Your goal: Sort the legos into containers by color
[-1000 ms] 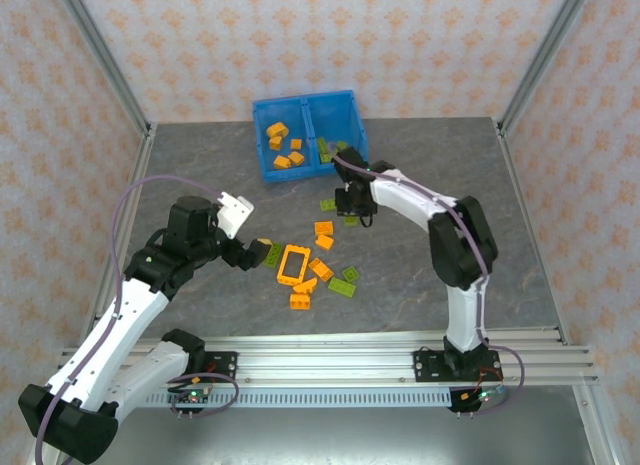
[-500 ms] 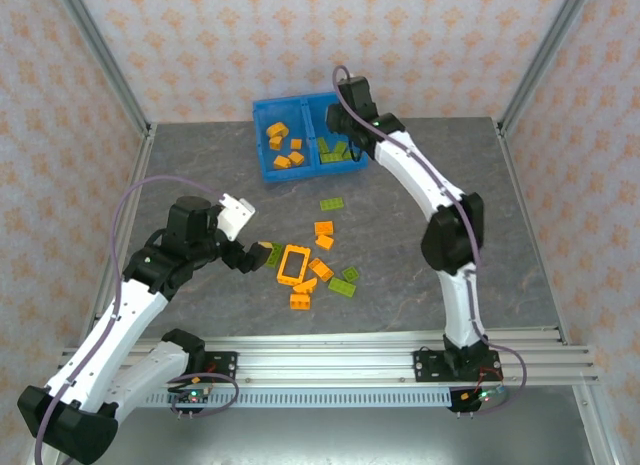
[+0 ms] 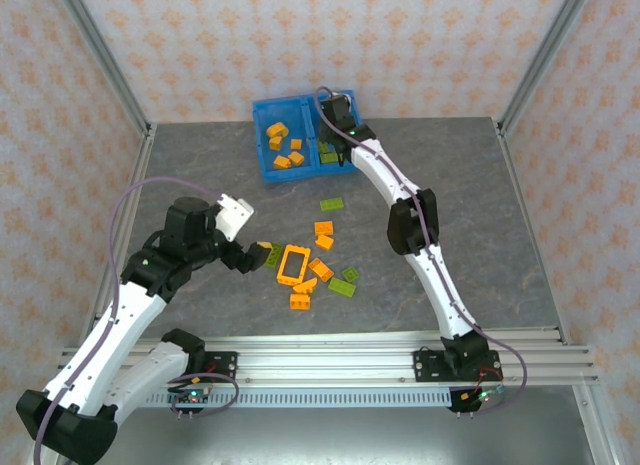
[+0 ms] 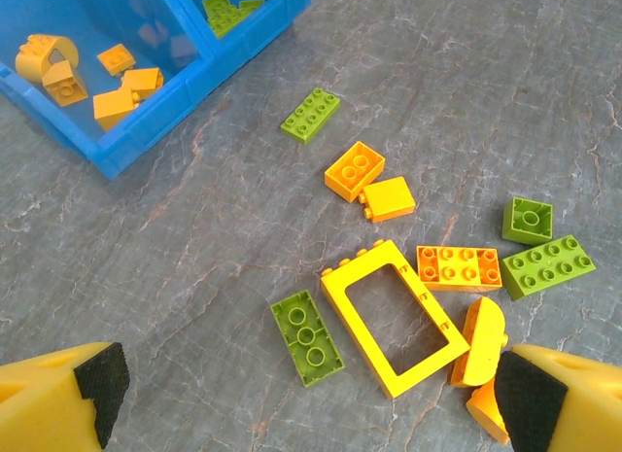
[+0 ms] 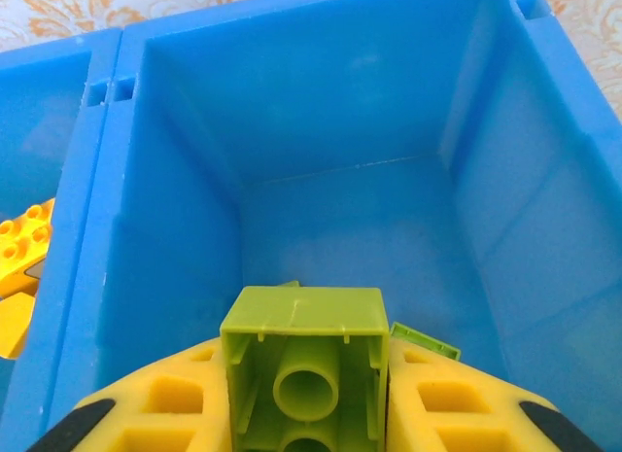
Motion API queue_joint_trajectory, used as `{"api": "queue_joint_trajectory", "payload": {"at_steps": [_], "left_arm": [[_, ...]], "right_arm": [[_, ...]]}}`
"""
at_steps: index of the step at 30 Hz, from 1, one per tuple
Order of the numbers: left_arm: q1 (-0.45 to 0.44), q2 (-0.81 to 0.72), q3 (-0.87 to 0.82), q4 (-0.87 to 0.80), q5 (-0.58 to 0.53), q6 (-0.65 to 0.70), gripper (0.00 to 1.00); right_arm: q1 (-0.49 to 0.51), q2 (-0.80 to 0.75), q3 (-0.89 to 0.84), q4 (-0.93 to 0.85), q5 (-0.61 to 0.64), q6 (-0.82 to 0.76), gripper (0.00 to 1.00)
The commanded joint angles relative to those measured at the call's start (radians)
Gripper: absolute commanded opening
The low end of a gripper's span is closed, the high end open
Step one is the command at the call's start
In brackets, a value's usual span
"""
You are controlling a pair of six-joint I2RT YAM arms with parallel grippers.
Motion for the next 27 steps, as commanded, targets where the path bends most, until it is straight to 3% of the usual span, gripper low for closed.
{"api": "queue_joint_trajectory", "payload": {"at_steps": [1,4,6,10,14,18,20,23,27], "left_arm": [[0.009,-0.016,0.023,-0.013,-0.029,0.004,1.00],[0.008,-0.008,0.022,-0.016,-0.036,0.004,1.00],[0.008,0.003,0.022,-0.019,-0.056,0.002,1.00],[0.009,0.048,0.032,-0.013,-0.173,-0.036,1.00],[0.008,0.131,0.066,-0.010,-0.186,-0.146,1.00],[0.006,0.249,0.148,-0.066,-0.252,-0.299,1.00],[-0.018,0.289,0.201,-0.095,-0.292,-0.389,1.00],[-0.099,0.331,0.234,-0.051,-0.376,-0.544,0.99],[-0.222,0.465,0.304,-0.006,-0.445,-0.741,0.98]], "right_arm": [[0.000,0.012,0.086,0.076,0.027,-0.029,0.37],[0.001,0.009,0.126,0.069,0.005,-0.040,0.58],[-0.002,-0.023,0.124,0.062,0.009,-0.045,0.67],[-0.004,-0.135,0.109,-0.013,0.003,-0.027,0.72],[-0.004,-0.320,0.000,-0.126,-0.054,-0.008,0.75],[-0.005,-0.602,-0.328,-0.127,-0.064,0.008,0.79],[-0.006,-0.755,-0.512,-0.099,-0.100,-0.005,0.87],[-0.006,-0.977,-0.751,-0.085,-0.170,-0.037,1.00],[-0.008,-1.226,-1.008,-0.124,-0.183,-0.022,0.99]]}}
